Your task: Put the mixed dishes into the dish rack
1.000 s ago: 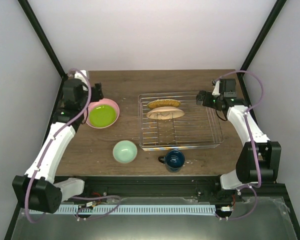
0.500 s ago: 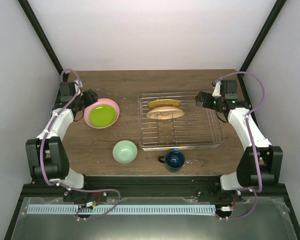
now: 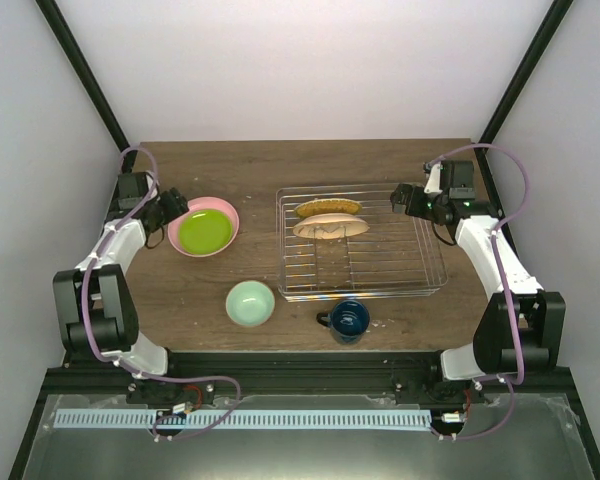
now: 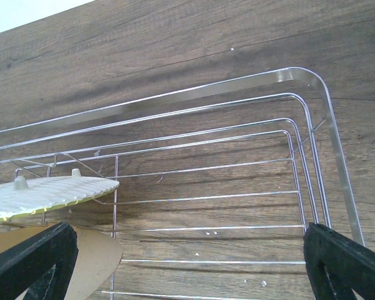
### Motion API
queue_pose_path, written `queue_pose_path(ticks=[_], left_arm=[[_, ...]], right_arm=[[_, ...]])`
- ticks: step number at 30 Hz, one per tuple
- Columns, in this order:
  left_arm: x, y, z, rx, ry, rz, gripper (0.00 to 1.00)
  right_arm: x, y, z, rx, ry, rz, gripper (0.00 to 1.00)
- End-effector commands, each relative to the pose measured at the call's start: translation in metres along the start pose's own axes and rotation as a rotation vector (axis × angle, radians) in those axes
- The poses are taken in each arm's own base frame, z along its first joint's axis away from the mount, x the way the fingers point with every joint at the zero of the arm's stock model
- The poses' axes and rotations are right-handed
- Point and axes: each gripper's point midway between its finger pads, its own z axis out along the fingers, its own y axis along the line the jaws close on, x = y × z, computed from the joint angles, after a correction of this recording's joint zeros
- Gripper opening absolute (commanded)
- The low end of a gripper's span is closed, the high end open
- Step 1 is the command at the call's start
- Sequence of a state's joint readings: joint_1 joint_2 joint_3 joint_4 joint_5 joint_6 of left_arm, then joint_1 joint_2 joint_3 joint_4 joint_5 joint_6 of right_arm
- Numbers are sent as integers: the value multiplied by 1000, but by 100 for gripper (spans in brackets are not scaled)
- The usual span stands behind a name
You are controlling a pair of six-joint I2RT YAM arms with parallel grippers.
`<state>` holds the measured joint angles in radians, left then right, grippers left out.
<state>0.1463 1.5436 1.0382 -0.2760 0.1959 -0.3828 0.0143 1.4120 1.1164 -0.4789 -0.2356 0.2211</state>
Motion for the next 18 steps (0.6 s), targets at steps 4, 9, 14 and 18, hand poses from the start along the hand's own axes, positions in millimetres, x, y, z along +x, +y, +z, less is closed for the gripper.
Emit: queue_pose_path(ticks=[4, 9, 14, 18], left_arm=[[27, 21, 22, -34, 67, -20, 77], [35, 25, 26, -39, 80, -22, 77], [43, 30, 32, -47, 99, -25, 76], [52, 33, 38, -44, 119, -36, 75]], right_arm=[[-3, -6, -1, 12, -7, -4, 100], [-2, -7, 0, 16, -6, -3, 100], [-1, -8, 1, 20, -2, -3, 100], [0, -9, 1, 23, -2, -3, 100]])
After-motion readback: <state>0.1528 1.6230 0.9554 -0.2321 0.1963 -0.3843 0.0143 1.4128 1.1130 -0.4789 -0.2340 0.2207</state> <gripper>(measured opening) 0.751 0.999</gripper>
